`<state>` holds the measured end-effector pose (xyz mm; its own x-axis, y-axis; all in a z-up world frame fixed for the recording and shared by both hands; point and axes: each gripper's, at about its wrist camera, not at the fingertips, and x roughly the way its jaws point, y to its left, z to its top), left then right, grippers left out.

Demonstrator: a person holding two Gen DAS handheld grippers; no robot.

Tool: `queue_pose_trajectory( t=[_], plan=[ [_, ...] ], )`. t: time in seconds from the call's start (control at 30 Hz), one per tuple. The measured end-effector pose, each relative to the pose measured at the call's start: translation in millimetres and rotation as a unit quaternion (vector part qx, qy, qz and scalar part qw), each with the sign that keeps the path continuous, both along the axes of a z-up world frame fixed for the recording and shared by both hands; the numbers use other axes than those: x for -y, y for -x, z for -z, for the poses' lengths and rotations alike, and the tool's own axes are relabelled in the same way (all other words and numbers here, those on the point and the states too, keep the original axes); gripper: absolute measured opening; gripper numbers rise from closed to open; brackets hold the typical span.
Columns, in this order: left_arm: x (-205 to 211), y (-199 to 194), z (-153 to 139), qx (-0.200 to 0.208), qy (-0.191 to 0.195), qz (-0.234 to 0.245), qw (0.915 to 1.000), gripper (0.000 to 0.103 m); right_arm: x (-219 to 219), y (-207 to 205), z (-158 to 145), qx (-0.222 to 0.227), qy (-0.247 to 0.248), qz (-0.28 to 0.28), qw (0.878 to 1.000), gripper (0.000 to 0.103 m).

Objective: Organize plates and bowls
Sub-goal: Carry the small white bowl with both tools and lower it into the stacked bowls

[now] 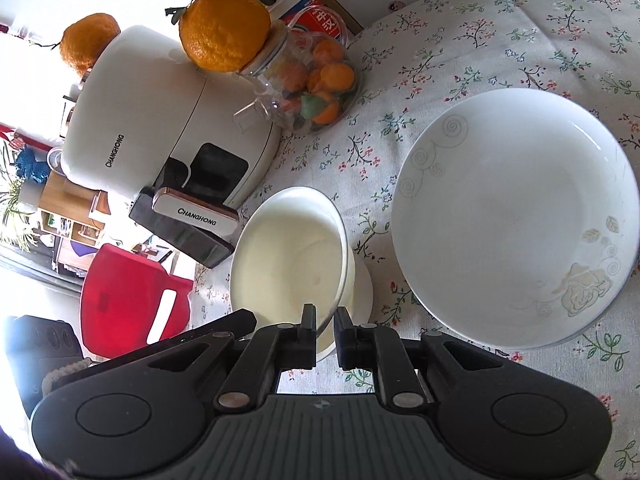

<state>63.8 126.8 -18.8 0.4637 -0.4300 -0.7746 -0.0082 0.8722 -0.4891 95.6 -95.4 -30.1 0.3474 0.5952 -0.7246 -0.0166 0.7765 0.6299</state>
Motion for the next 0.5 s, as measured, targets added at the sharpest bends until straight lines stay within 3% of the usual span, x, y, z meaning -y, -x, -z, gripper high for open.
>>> queue_pose_trajectory(
  t=[0.5],
  plan=[
    [-10.1, 2.5, 4.9, -0.023, -0.02, 0.014, 0.9994, 0.011, -15.7, 0.0, 9.7, -0.018, 0.009, -0.023, 1.0, 0.009]
  ],
)
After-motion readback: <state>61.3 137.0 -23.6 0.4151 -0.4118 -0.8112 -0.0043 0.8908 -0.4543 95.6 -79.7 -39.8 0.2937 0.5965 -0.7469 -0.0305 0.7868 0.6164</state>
